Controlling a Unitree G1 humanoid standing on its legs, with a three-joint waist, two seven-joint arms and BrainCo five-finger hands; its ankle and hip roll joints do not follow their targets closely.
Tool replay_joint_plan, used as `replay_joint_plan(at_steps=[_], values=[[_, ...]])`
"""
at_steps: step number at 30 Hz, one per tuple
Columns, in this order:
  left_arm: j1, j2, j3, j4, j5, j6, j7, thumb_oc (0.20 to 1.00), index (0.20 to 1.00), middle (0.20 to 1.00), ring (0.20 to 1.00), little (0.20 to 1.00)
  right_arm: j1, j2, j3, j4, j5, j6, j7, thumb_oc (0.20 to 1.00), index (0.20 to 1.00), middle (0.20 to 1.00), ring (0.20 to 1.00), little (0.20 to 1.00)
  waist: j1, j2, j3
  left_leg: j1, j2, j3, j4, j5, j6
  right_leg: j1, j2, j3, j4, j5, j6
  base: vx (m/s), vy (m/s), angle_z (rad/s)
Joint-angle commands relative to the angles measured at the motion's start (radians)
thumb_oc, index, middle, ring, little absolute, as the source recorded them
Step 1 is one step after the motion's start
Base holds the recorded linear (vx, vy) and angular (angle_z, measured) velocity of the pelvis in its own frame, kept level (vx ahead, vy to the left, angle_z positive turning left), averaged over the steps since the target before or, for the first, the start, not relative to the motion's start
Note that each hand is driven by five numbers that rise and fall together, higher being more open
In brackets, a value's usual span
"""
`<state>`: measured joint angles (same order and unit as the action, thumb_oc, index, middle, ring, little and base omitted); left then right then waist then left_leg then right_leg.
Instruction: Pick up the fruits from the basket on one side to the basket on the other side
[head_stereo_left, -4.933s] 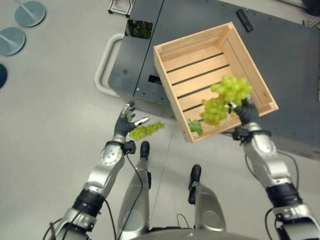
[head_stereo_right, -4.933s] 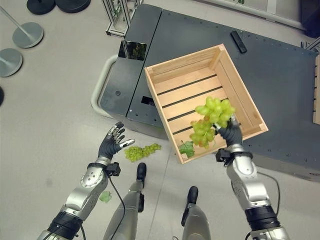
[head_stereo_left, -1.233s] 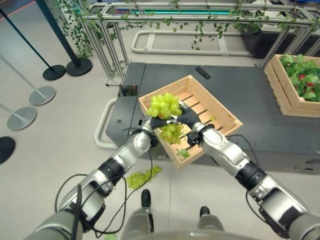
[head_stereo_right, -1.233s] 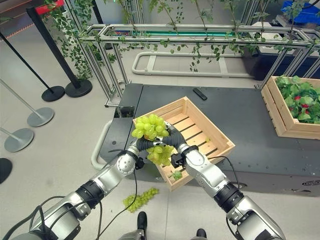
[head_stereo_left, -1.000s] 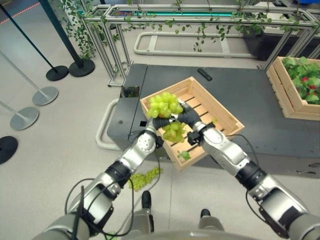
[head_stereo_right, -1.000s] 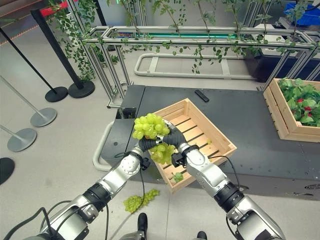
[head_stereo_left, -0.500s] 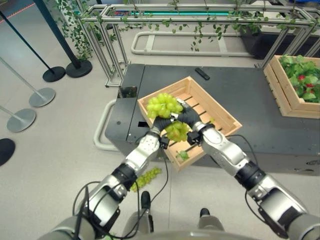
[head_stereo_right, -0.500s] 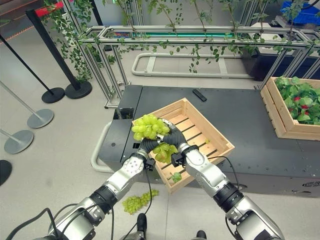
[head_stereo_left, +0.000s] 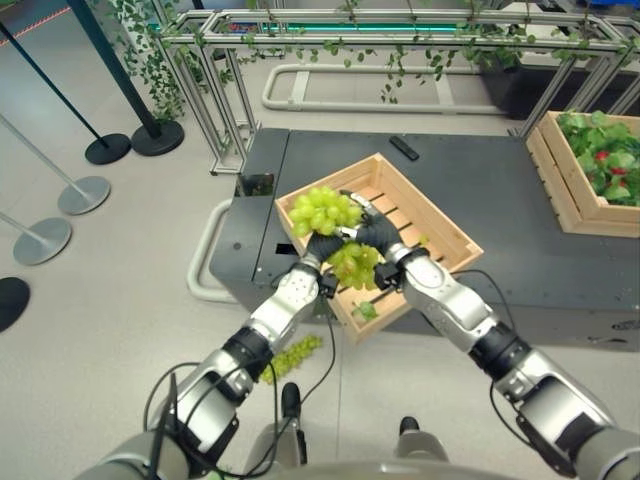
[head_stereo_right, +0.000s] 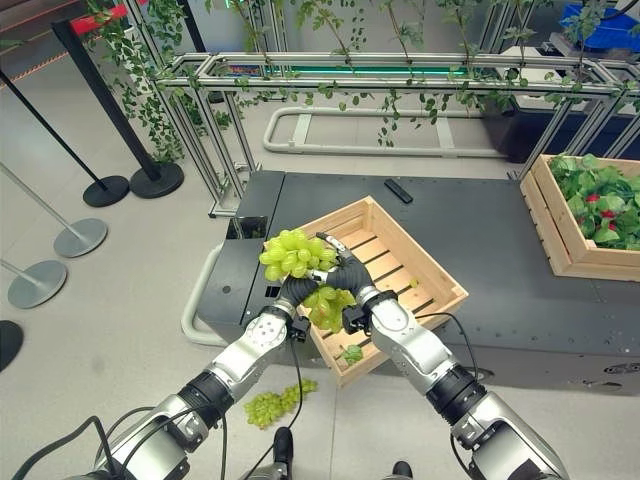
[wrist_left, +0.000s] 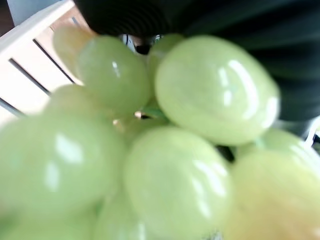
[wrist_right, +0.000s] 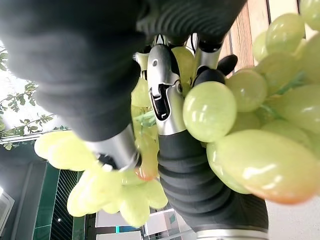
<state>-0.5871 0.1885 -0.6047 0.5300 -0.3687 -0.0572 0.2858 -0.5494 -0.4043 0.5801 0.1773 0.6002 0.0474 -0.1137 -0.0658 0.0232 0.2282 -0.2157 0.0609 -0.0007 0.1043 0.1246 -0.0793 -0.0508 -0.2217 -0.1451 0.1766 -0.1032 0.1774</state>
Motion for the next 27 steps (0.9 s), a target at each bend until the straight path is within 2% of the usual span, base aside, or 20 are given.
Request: replay_joint_plan(at_steps=[1, 6, 7, 14, 15, 18, 19, 21, 25, 26, 27], values=[[-0.063, -0.048, 0.046, -0.04, -0.02, -0.05, 0.017, 0.2, 0.2, 0.2, 0.2, 0.2, -0.064, 0.097, 0.01, -0.185, -0.041, -0.098, 0.042, 1.0, 1.0, 1.0, 1.0, 1.0, -0.006, -0.025, -0.016, -0.047, -0.003, -0.018, 0.125, -0.152, -0.029, 0.009, -0.016, -0.044, 0.06, -0.11, -0.029, 0.0, 0.0, 0.0], [0.006, -0.02, 0.106, -0.108, -0.05, -0.06, 0.001, 0.2, 0.2, 0.2, 0.2, 0.2, 0.03, 0.056, -0.075, -0.251, -0.071, -0.107, 0.043, 1.0, 1.0, 1.0, 1.0, 1.0, -0.008, -0.016, -0.018, -0.04, -0.001, -0.015, 0.119, -0.151, -0.031, 0.015, -0.015, -0.042, 0.051, -0.11, -0.028, -0.01, -0.015, -0.04], [0.054, -0.01, 0.145, -0.143, -0.072, -0.067, -0.014, 0.2, 0.2, 0.2, 0.2, 0.2, 0.1, 0.037, -0.129, -0.28, -0.08, -0.111, 0.051, 1.0, 1.0, 1.0, 1.0, 1.0, -0.011, -0.007, -0.02, -0.035, 0.003, -0.014, 0.114, -0.15, -0.034, 0.018, -0.013, -0.038, 0.043, -0.109, -0.028, -0.01, -0.015, -0.04], [0.205, 0.004, 0.26, -0.213, -0.122, -0.081, -0.061, 0.2, 0.2, 0.2, 0.2, 0.2, 0.278, 0.023, -0.267, -0.333, -0.084, -0.13, 0.084, 1.0, 1.0, 1.0, 1.0, 1.0, -0.02, 0.027, -0.033, -0.017, 0.021, -0.001, 0.098, -0.138, -0.047, 0.034, 0.004, -0.022, 0.008, -0.105, -0.033, -0.03, -0.03, -0.1], [0.256, 0.007, 0.303, -0.222, -0.127, -0.085, -0.078, 0.2, 0.2, 0.2, 0.2, 0.2, 0.334, 0.021, -0.322, -0.359, -0.086, -0.138, 0.094, 1.0, 1.0, 1.0, 1.0, 1.0, -0.025, 0.04, -0.036, -0.006, 0.029, 0.0, 0.098, -0.134, -0.055, 0.048, 0.015, -0.016, -0.006, -0.107, -0.038, -0.01, -0.062, -0.03], [0.337, 0.002, 0.365, -0.229, -0.145, -0.091, -0.099, 0.2, 0.2, 0.2, 0.2, 0.2, 0.411, 0.027, -0.392, -0.38, -0.09, -0.153, 0.105, 1.0, 1.0, 1.0, 1.0, 1.0, -0.029, 0.059, -0.036, 0.014, 0.042, 0.002, 0.103, -0.126, -0.069, 0.085, 0.035, -0.015, -0.032, -0.116, -0.052, -0.01, -0.106, -0.16], [0.407, 0.003, 0.41, -0.252, -0.16, -0.093, -0.11, 0.2, 0.2, 0.2, 0.2, 0.2, 0.456, 0.027, -0.428, -0.388, -0.095, -0.158, 0.111, 1.0, 1.0, 1.0, 1.0, 1.0, -0.028, 0.071, -0.031, 0.029, 0.051, -0.001, 0.11, -0.119, -0.079, 0.118, 0.052, -0.015, -0.054, -0.124, -0.065, 0.0, -0.103, -0.2], [0.437, 0.002, 0.426, -0.269, -0.165, -0.09, -0.121, 0.2, 0.2, 0.2, 0.2, 0.2, 0.474, 0.027, -0.44, -0.388, -0.099, -0.157, 0.115, 1.0, 1.0, 1.0, 1.0, 1.0, -0.026, 0.076, -0.027, 0.032, 0.054, -0.003, 0.117, -0.113, -0.082, 0.134, 0.062, -0.016, -0.065, -0.127, -0.073, -0.01, -0.104, -0.13], [0.548, 0.002, 0.487, -0.335, -0.196, -0.087, -0.154, 0.2, 0.2, 0.2, 0.2, 0.2, 0.515, 0.032, -0.468, -0.387, -0.093, -0.161, 0.132, 1.0, 1.0, 1.0, 1.0, 1.0, -0.012, 0.101, -0.002, 0.034, 0.08, -0.034, 0.127, -0.056, -0.111, 0.186, 0.117, -0.033, -0.137, -0.129, -0.104, -0.06, -0.146, -0.07], [0.55, 0.002, 0.487, -0.336, -0.197, -0.086, -0.154, 0.2, 0.2, 0.2, 0.2, 0.2, 0.515, 0.032, -0.468, -0.387, -0.093, -0.161, 0.132, 1.0, 1.0, 1.0, 1.0, 1.0, -0.014, 0.102, -0.001, 0.035, 0.08, -0.035, 0.126, -0.055, -0.112, 0.189, 0.118, -0.035, -0.139, -0.128, -0.105, -0.15, -0.166, 0.03], [0.6, -0.003, 0.505, -0.366, -0.208, -0.081, -0.172, 0.2, 0.2, 0.2, 0.2, 0.2, 0.533, 0.031, -0.484, -0.384, -0.109, -0.169, 0.127, 1.0, 1.0, 1.0, 1.0, 1.0, 0.006, 0.126, 0.026, 0.013, 0.102, -0.059, 0.095, 0.06, -0.148, 0.209, 0.153, -0.074, -0.17, -0.131, -0.117, -0.13, -0.113, 0.06]])
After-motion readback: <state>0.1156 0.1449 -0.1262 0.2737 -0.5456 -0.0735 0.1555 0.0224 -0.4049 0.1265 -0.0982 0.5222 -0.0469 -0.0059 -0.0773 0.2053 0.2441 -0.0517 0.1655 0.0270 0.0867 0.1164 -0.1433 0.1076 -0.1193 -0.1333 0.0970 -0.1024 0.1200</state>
